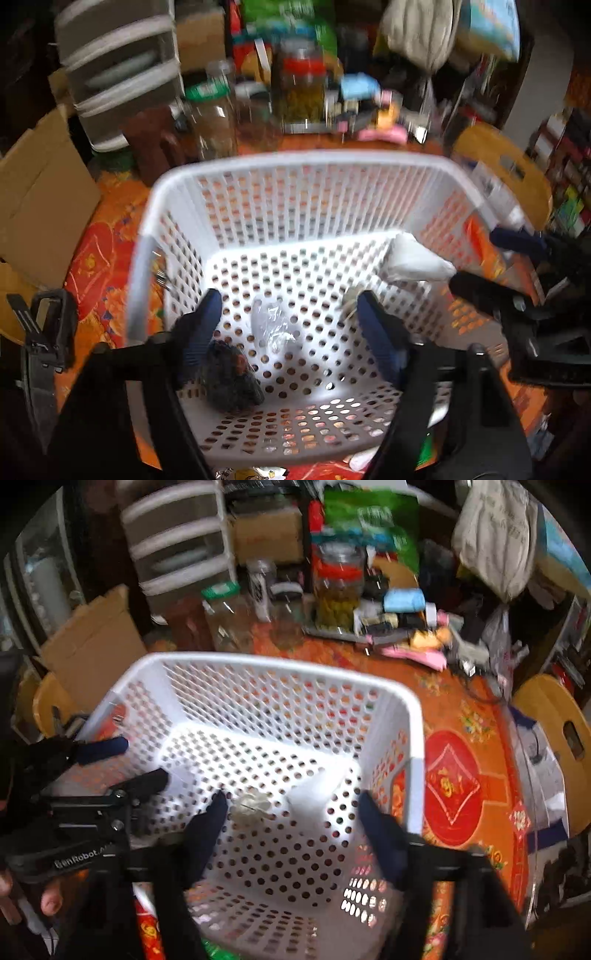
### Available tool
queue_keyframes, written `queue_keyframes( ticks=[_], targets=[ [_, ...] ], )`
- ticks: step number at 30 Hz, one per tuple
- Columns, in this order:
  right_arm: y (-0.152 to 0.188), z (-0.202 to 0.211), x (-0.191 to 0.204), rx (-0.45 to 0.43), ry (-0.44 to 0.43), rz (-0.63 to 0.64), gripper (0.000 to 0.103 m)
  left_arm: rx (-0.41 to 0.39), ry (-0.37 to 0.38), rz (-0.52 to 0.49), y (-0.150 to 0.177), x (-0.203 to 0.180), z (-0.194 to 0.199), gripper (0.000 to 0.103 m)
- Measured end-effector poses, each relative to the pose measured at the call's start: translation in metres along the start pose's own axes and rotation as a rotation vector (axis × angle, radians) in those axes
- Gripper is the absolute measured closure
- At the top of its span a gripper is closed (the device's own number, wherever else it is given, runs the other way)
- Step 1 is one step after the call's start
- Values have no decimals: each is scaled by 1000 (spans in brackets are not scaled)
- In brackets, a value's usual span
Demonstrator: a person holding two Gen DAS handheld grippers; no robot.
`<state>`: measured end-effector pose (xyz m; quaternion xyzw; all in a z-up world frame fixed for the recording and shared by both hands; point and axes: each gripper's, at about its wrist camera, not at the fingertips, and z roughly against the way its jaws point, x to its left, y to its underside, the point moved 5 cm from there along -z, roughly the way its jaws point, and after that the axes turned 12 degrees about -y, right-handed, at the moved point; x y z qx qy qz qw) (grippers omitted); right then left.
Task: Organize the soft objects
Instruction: 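Release both items and move both tools back to the table, then grasp the white wrapped bundle with the left tool while the right tool grasps the rolled towel and green packet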
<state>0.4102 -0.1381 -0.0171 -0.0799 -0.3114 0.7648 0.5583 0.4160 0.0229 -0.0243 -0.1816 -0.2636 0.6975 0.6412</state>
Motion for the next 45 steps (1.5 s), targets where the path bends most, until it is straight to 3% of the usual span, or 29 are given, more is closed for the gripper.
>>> queue_keyframes(
  ticks=[4, 7, 9, 14, 19, 26, 31, 35, 39, 45],
  targets=[
    [23, 58, 10, -144, -80, -21, 21, -92, 30, 1, 18, 17, 56, 25],
    [71, 87, 17, -204, -100, -1, 8, -183, 3, 17, 57, 41, 98, 1],
    [106, 89, 20, -218, -93, 6, 7, -204, -3, 40, 90, 58, 109, 0],
    [185, 46, 24, -150, -166, -67, 6, -107, -5, 81, 152, 73, 71, 0],
    [205, 22, 17, -158, -203, -146, 6, -43, 14, 28, 171, 49, 26, 1],
    [208, 25, 7, -207, -254, -193, 6, -39, 9, -32, 174, 20, 1, 19],
    [210, 23, 8, -219, -239, -192, 6, -43, -1, -39, 174, 16, -9, 31],
    [210, 26, 6, -236, -244, -201, 6, -45, -9, -39, 174, 14, -15, 49],
    [210, 28, 3, -248, -242, -213, 6, -42, 7, -36, 175, 14, -17, 76],
    [210, 27, 4, -240, -239, -208, 6, -101, -13, -52, 176, 11, -5, 76]
  ],
)
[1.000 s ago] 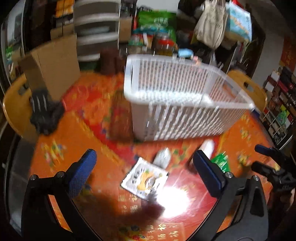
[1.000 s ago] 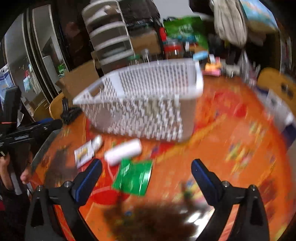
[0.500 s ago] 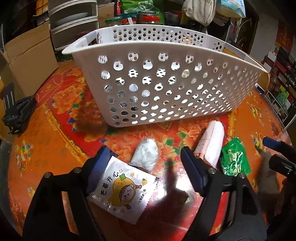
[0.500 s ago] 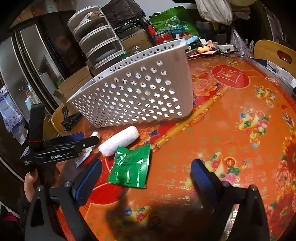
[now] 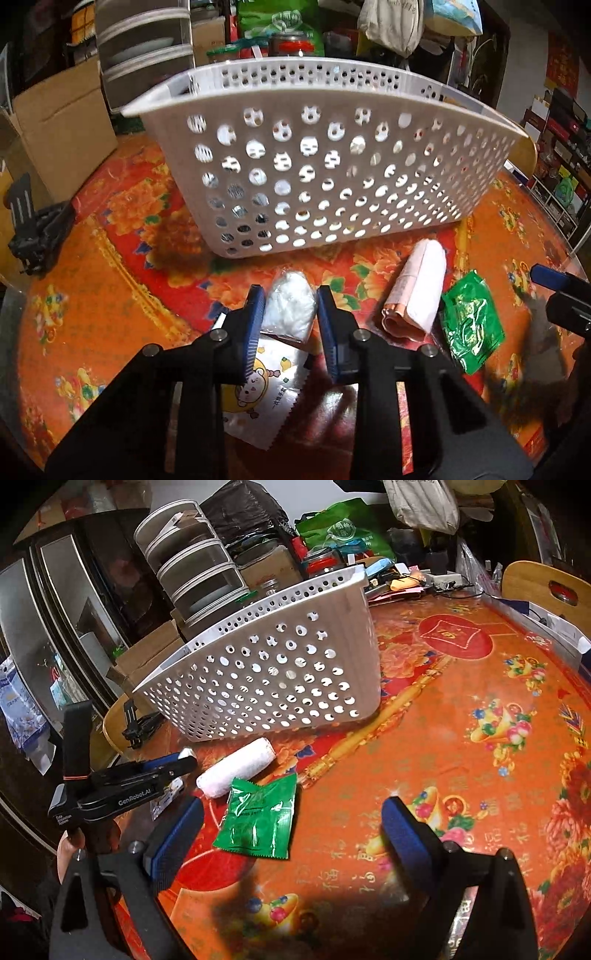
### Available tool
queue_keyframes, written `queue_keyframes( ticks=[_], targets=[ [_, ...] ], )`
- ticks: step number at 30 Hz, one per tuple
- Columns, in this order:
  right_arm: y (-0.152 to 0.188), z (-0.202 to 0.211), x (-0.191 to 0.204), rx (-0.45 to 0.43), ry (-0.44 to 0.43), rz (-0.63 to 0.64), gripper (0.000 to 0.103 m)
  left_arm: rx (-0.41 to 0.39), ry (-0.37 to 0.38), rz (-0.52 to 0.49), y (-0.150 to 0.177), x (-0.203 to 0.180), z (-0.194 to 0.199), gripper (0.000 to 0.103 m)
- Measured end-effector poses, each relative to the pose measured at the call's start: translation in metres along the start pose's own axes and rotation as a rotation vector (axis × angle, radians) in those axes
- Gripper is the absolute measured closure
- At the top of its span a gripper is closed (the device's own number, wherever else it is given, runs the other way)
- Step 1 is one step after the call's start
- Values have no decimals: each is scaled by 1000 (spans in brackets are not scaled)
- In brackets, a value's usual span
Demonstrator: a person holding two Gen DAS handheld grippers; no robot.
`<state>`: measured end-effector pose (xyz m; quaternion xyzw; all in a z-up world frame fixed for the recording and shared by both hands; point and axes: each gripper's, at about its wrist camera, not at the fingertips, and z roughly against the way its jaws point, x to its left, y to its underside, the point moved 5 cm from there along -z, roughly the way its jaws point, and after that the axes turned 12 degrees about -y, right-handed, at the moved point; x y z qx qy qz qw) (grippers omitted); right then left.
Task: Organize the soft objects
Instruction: 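Grasp the white wrapped bundle with the left tool while the right tool grasps the rolled towel and green packet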
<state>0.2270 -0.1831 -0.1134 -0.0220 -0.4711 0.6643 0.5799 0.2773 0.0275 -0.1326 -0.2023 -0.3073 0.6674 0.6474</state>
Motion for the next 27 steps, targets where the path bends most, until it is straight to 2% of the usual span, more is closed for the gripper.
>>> queue_keyframes(
  ticks=[3, 5, 9, 12, 19, 23, 27],
  targets=[
    [0, -3, 3, 10, 9, 12, 6, -2, 8, 20, -1, 5, 2, 76],
    [0, -13, 12, 42, 61, 62, 6, 4, 12, 29, 0, 8, 1, 76],
    [-3, -42, 45, 127, 34, 151, 6, 12, 19, 51, 1, 15, 1, 76],
    [-7, -66, 60, 186, 65, 219, 6, 11, 29, 81, 1, 22, 2, 76],
    [-16, -107, 62, 298, 135, 293, 6, 37, 50, 138, 2, 39, -2, 76],
    [-16, -118, 55, 315, 134, 284, 6, 37, 63, 140, 2, 39, -2, 76],
    [-13, -123, 58, 327, 124, 306, 17, 43, 71, 135, 2, 38, -3, 76]
  ],
)
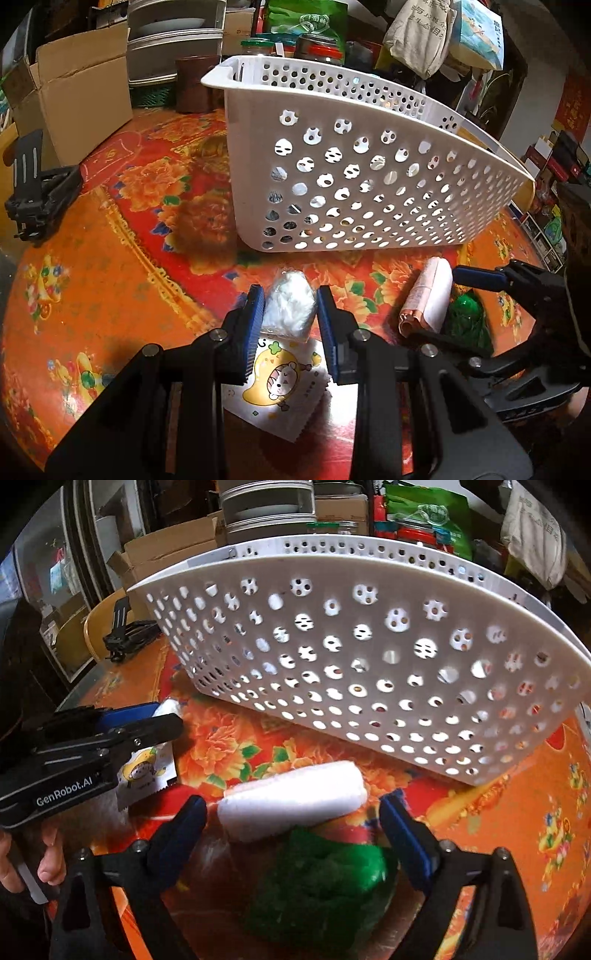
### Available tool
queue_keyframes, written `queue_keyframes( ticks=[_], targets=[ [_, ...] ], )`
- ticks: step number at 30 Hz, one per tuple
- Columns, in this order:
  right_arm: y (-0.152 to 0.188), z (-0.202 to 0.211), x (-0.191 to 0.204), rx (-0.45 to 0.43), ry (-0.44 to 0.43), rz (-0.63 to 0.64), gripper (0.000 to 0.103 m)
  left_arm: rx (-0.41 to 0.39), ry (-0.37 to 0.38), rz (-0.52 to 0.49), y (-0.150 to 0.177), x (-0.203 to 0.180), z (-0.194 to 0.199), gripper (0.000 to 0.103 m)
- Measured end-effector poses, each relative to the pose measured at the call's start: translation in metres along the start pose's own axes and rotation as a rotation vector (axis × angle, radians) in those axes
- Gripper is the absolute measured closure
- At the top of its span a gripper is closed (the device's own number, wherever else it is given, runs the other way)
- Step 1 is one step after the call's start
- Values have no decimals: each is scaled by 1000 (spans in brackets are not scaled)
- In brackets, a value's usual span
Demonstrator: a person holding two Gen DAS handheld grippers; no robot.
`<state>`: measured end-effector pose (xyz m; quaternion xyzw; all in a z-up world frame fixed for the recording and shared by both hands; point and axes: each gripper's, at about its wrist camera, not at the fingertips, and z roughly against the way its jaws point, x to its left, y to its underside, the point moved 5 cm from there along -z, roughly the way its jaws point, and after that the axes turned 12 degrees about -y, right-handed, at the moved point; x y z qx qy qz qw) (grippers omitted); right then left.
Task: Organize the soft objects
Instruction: 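Grasp the white wrapped bundle with the left tool while the right tool grasps the rolled towel and green packet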
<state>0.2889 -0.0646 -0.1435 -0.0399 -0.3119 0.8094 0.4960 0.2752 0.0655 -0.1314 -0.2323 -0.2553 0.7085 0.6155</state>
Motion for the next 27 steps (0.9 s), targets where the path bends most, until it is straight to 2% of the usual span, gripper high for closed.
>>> queue_keyframes(
  ticks=[4, 22, 27],
  targets=[
    [-1, -2, 2, -17, 10, 9, 25, 0, 3, -4, 0, -1, 0, 76],
    [2, 0, 1, -41, -24, 19, 33, 11, 0, -12, 2, -2, -5, 76],
    [3, 9, 1, -77, -18, 28, 33, -2, 7, -12, 2, -1, -3, 76]
  ],
)
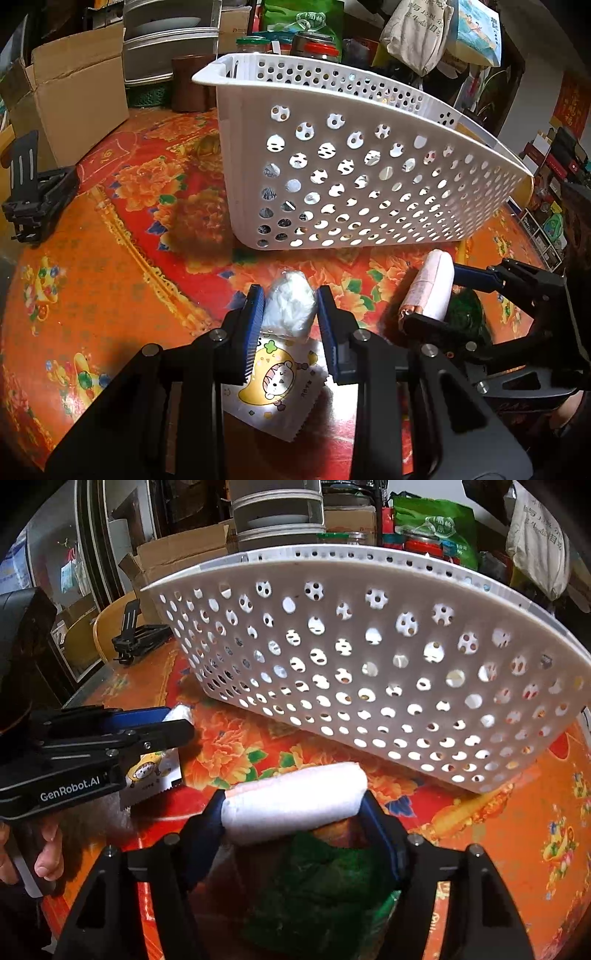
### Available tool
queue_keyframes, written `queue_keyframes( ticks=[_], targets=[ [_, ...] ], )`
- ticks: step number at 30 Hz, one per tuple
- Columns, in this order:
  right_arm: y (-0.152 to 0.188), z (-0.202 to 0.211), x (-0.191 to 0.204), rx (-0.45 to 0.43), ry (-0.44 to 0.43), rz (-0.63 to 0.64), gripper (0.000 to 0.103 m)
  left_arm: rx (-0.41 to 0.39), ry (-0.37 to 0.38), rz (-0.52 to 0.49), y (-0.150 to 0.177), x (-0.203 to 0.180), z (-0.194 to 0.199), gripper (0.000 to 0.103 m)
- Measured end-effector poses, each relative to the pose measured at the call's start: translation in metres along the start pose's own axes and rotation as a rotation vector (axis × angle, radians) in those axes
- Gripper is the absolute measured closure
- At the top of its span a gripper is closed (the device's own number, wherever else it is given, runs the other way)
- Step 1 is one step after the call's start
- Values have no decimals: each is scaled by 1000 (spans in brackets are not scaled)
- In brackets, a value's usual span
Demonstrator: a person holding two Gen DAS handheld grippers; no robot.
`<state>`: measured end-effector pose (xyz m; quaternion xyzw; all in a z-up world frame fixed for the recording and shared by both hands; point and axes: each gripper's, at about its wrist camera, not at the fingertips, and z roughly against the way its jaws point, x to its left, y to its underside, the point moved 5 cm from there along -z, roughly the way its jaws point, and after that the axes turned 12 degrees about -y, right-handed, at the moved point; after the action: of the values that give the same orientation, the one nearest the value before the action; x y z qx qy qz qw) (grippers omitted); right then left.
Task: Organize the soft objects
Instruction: 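Grasp the white wrapped bundle with the left tool while the right tool grasps the rolled towel and green packet, then carry the white bundle and rolled towel over the basket with both tools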
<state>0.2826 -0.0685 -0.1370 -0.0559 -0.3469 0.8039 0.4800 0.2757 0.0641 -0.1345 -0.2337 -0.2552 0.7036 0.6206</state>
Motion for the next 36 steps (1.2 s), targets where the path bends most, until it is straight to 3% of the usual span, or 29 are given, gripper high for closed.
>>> queue_keyframes(
  ticks=[21, 28, 36],
  targets=[
    [14, 42, 6, -129, -14, -23, 33, -146, 40, -71, 0, -21, 41, 76],
    [21, 94, 4, -202, 2, -46, 33, -187, 37, -85, -2, -31, 66, 76],
    [-3, 154, 7, -271, -2, -37, 33, -222, 54, -62, -26, -37, 120, 76]
  ],
)
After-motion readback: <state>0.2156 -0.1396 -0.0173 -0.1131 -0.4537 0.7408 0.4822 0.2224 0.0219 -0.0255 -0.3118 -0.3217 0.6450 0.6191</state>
